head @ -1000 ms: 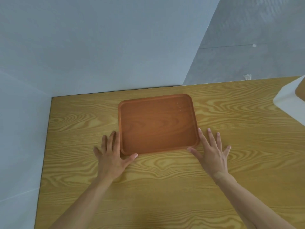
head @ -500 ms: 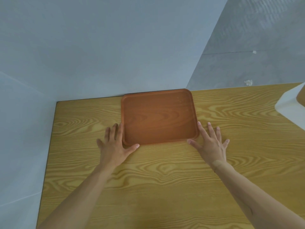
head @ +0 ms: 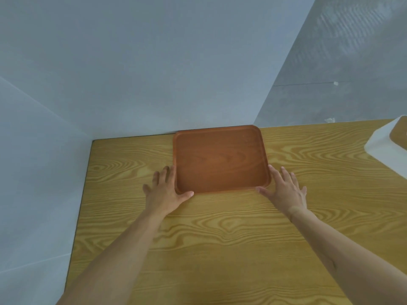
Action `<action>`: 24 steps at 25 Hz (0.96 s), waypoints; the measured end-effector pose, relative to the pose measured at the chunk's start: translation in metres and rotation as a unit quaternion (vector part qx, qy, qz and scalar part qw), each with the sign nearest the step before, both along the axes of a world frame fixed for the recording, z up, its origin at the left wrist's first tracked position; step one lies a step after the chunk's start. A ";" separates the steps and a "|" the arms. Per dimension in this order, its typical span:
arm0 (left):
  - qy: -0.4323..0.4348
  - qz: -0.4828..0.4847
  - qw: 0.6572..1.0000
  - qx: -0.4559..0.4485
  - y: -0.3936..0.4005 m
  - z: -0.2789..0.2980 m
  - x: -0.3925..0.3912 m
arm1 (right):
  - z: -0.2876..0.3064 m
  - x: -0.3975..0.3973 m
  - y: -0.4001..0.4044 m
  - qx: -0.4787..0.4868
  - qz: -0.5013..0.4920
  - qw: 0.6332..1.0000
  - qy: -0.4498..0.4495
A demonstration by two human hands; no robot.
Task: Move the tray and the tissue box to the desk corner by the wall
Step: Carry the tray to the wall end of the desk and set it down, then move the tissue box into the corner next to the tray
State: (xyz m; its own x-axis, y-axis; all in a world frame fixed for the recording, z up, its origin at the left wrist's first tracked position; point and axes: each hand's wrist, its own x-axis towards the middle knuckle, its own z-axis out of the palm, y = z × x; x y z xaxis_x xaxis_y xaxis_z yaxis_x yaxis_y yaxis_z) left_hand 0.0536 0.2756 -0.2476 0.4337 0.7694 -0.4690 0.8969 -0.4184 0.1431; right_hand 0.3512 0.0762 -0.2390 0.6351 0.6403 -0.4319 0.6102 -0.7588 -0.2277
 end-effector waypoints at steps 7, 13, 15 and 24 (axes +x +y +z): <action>-0.079 -0.054 0.994 -0.050 0.013 0.038 -0.008 | 0.047 -0.020 -0.014 0.032 0.073 0.995 -0.066; -0.071 -0.227 0.963 -0.125 -0.008 0.070 0.022 | 0.094 -0.038 -0.063 -0.036 0.143 0.986 -0.079; -0.056 -0.289 0.951 -0.098 -0.028 0.078 0.038 | 0.104 -0.042 -0.089 -0.031 0.134 0.987 -0.086; -0.022 -0.520 0.851 0.068 -0.162 0.122 0.128 | 0.138 -0.027 -0.248 -0.007 0.048 0.991 -0.126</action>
